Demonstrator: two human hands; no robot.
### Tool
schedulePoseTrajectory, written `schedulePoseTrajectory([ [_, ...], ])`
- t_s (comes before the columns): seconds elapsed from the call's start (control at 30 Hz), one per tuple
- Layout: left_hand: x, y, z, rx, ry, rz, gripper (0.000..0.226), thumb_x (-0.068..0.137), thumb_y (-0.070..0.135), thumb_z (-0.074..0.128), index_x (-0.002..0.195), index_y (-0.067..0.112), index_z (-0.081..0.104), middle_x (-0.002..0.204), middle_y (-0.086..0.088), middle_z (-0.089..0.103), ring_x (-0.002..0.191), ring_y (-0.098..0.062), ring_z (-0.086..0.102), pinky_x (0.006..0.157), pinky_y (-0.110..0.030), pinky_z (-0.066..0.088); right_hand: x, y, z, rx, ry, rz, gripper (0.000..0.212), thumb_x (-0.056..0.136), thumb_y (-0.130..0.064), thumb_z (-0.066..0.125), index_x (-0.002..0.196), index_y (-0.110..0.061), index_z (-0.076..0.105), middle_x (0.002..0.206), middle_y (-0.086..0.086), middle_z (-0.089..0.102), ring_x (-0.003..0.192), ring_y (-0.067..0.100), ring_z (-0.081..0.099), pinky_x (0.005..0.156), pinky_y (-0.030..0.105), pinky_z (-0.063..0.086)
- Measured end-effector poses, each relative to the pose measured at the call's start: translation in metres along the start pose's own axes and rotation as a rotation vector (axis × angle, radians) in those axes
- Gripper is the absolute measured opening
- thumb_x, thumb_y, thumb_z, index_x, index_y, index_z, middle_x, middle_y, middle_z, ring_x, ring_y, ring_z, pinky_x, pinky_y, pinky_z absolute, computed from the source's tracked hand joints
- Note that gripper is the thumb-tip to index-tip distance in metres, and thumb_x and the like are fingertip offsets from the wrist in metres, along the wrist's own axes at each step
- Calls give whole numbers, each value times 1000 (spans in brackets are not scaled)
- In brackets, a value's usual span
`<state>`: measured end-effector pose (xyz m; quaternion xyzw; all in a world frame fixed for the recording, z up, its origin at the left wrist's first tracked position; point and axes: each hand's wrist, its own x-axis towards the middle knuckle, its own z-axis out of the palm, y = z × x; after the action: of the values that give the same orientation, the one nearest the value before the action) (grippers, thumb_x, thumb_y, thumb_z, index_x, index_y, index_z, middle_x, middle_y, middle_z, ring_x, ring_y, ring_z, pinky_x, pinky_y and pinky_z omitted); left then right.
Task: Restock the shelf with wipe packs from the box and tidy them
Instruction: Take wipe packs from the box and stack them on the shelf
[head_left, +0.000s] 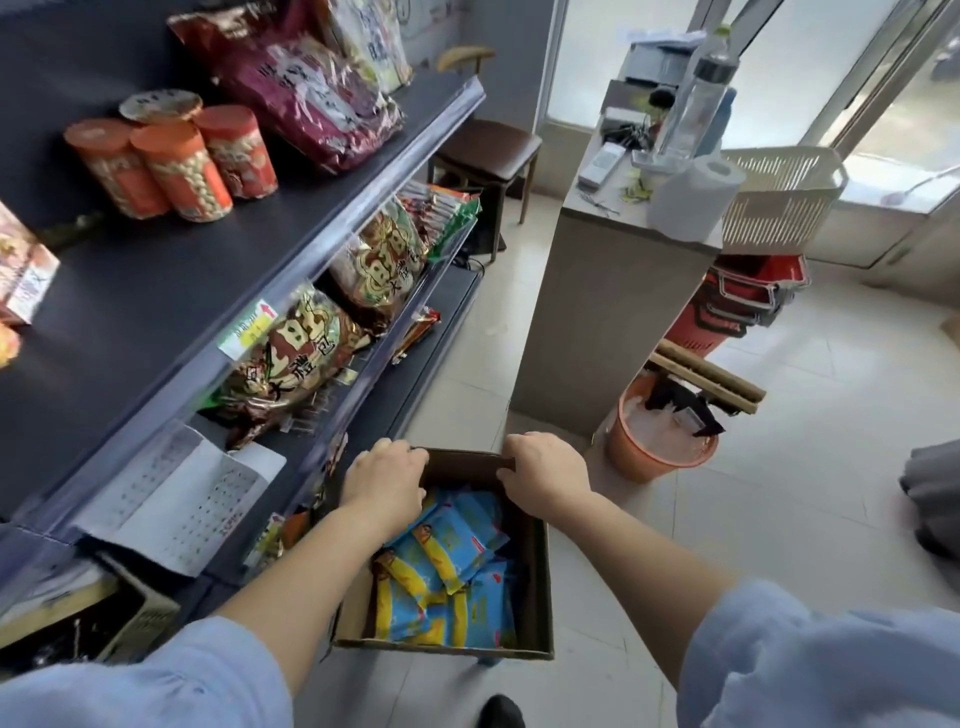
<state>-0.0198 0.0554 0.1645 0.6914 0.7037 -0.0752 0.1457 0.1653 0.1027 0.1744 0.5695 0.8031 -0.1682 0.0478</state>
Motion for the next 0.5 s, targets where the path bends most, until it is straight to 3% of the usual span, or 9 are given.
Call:
schedulePoseTrajectory([
  [0.1, 10, 4, 30, -23, -60, -36, 36, 92, 35, 56, 126, 22, 53, 123, 0, 53, 121, -22, 44, 99, -37, 42, 11, 13, 26, 11, -63, -4, 28, 92, -32, 54, 114, -16, 60, 114, 6, 61, 109, 28, 55, 85, 36, 49],
  [0.5, 39, 6, 156, -42, -245, -76, 39, 95, 39, 51, 129, 20, 52, 124, 1, 54, 122, -23, 44, 100, -37, 40, 49, 41, 158, 123, -318, 132, 27, 89, -36, 58, 106, -14, 60, 107, 6, 63, 101, 28, 59, 75, 33, 48],
])
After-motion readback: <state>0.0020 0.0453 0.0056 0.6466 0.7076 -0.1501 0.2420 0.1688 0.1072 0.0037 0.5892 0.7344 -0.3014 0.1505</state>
